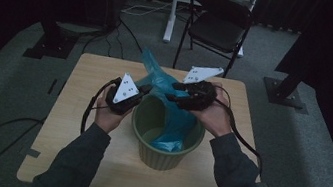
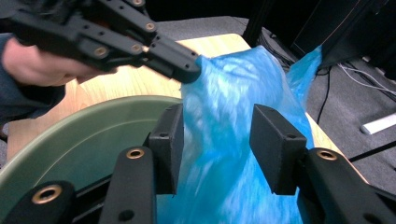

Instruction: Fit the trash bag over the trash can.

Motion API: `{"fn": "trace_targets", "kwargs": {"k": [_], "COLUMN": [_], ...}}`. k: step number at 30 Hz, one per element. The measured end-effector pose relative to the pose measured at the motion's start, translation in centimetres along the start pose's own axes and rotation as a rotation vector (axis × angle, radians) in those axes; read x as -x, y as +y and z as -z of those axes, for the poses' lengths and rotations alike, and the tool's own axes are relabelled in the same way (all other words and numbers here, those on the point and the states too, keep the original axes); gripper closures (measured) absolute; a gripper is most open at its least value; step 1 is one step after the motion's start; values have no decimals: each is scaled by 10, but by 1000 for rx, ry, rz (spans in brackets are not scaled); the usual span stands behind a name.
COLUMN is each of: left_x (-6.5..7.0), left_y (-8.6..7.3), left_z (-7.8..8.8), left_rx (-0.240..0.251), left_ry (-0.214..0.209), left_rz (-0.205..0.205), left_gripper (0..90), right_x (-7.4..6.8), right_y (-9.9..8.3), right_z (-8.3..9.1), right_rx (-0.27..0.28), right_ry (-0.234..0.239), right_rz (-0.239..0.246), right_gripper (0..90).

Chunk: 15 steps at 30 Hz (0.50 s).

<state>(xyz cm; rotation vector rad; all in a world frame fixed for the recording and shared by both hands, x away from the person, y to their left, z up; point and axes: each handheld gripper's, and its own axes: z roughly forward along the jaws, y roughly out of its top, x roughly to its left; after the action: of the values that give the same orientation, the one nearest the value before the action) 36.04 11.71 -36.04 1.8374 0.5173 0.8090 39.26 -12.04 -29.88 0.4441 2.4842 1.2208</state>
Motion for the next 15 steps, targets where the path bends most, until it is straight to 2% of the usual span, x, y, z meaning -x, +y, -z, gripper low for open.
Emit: {"fn": "trace_targets", "kwargs": {"k": [1,4,6,8,12,15], "left_x": [2,3,0,-3,-10,-16], "left_y": [1,3,3,2,-2,-5], "left_z": [1,3,6,9,18,21], "left_rx": [6,11,13,17,31,24], "left_ry": [-5,-7,4,18,54,71], "left_rz": [-7,-15,-12,-6,8,27], "left_gripper": [897,893,859,827,796,785], "right_x": [0,-1,-3,-5,-4,-1], "right_y": [1,2,-1,-3,-13,-24], "right_z": [-3,-7,-7,-5,0,5], "right_rx": [-6,-31,-43,-44,-44,-32], "right_ry": [-4,-5,-11,-7,-6,25], "right_rz": [-1,8,23,36,25,18], "right_gripper": [562,787,870,888,891,890]}}
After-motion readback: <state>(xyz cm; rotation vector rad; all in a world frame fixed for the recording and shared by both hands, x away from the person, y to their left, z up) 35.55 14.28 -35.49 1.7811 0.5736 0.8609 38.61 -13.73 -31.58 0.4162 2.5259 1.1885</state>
